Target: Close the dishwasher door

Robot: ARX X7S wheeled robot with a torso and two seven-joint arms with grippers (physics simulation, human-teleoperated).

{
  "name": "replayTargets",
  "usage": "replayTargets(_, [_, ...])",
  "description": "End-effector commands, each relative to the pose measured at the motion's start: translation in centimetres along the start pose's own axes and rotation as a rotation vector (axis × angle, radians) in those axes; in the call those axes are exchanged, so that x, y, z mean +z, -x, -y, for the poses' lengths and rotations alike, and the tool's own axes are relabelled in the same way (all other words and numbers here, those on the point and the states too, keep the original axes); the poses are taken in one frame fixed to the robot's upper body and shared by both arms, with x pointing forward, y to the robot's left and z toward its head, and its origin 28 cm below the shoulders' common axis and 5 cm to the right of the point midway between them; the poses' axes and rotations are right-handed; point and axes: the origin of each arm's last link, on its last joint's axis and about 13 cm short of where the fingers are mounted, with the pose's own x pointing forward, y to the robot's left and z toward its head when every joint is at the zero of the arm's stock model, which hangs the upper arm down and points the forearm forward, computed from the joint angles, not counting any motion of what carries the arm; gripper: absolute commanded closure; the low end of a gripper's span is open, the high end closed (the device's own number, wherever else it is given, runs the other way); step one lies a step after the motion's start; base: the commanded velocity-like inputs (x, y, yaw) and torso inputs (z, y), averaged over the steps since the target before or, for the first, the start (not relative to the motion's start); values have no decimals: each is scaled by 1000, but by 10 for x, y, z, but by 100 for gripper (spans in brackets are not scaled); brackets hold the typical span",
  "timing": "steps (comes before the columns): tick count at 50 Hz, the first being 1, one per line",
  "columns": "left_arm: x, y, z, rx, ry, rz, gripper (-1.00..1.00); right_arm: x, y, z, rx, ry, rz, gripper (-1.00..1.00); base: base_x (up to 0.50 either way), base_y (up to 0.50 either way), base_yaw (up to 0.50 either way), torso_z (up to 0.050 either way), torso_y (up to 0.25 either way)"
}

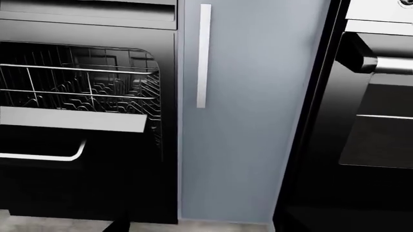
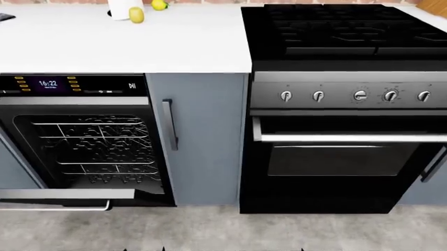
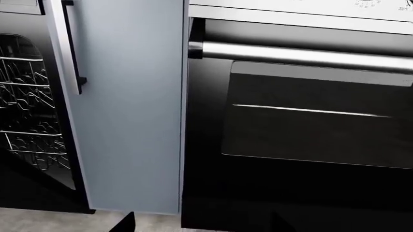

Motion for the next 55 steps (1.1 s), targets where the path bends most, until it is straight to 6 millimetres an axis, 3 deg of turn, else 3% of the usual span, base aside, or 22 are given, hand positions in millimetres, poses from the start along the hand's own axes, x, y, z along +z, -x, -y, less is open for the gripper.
replayTargets(1, [-1, 1, 0, -1, 7, -7, -100, 0, 1, 0, -1, -8, 2, -100, 0, 0, 0, -50, 0])
replayTargets(55, [-1, 2, -2, -4, 20, -9, -100, 0, 0, 1, 3, -19, -1, -100, 0, 0, 0, -50, 0])
